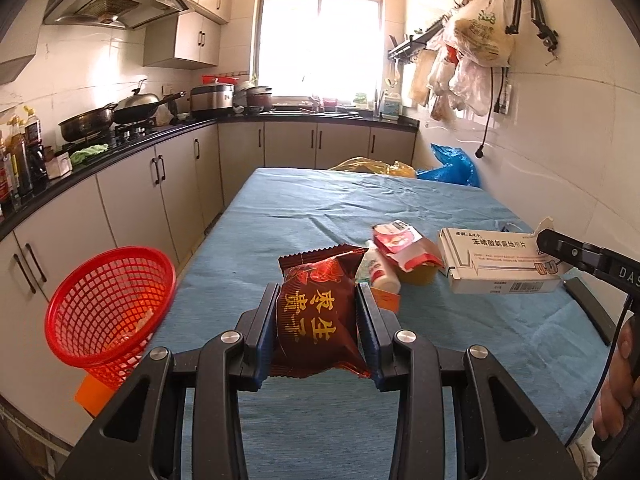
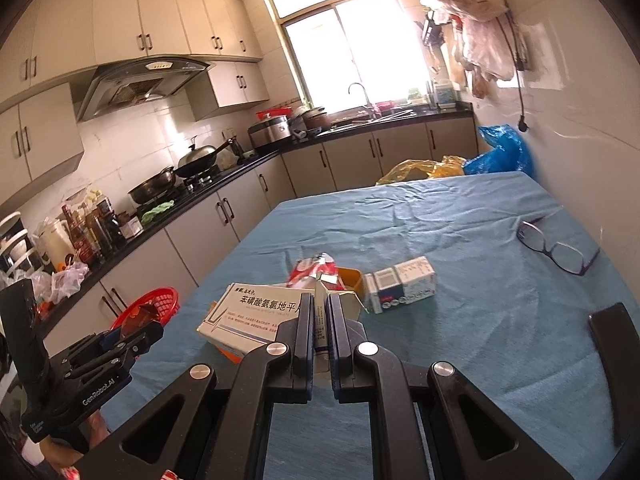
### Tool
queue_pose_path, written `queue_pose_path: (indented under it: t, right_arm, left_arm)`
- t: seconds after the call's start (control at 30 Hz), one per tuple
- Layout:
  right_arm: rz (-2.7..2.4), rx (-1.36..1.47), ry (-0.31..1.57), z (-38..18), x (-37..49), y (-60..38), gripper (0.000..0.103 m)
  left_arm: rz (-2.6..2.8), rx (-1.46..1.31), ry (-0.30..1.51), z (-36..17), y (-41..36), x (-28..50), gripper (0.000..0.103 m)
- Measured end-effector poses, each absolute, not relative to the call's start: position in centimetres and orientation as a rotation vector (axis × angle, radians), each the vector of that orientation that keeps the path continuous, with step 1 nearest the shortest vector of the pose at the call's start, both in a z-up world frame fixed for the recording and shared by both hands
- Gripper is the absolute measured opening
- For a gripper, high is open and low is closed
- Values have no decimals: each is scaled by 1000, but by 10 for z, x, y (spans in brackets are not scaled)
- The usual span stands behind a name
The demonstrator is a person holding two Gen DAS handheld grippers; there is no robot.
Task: Collect trash
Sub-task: 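Carry the red snack packet and white strip toward the red basket, then open the left tool over the basket while the right tool releases the strip into it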
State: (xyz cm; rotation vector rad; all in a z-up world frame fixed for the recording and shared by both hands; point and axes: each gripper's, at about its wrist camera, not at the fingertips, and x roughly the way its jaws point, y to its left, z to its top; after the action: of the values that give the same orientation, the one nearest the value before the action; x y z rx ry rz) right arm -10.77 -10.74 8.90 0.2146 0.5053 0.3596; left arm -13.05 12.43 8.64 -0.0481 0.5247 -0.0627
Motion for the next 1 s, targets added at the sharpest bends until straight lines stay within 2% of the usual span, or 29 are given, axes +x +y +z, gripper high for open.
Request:
queue_pose_path:
  t: [0.57, 1.0]
  right_arm:
    - [481, 99, 500, 103, -93, -27, 7]
    - [598, -24, 523, 112, -69, 69, 7]
  left_arm:
    - [76, -114, 500, 90, 191, -138, 36]
    - [233, -216, 547, 78, 284, -134, 36]
